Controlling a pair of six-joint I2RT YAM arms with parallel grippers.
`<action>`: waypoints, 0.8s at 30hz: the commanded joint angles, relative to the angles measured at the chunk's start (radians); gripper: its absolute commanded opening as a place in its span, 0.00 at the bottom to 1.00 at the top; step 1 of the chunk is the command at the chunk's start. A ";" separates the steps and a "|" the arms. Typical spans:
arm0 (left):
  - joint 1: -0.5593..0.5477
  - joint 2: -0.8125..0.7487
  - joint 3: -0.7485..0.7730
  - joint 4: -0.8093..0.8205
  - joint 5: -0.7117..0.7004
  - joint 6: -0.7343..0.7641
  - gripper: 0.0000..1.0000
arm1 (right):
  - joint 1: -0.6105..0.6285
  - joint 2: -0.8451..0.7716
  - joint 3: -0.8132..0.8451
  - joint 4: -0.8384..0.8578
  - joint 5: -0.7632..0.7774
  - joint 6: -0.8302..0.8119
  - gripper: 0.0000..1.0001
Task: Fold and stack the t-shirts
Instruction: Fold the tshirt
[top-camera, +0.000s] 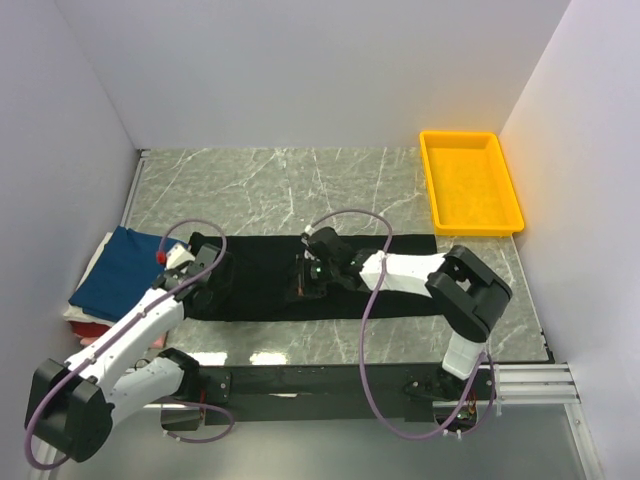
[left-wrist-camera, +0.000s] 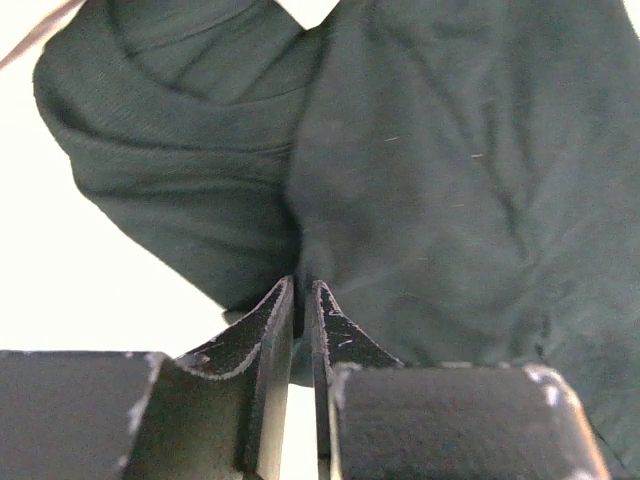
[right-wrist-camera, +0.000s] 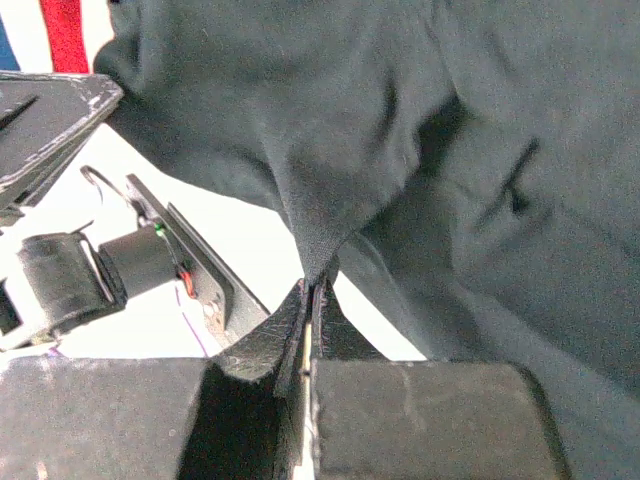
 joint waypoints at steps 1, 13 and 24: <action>0.020 0.047 0.103 0.059 0.025 0.095 0.18 | -0.025 0.040 0.071 -0.035 -0.039 -0.028 0.00; 0.113 0.235 0.207 0.157 0.124 0.190 0.17 | -0.136 0.149 0.202 -0.039 -0.137 -0.006 0.00; 0.124 0.201 0.160 0.154 0.183 0.126 0.17 | -0.110 0.032 0.009 0.004 -0.121 -0.080 0.09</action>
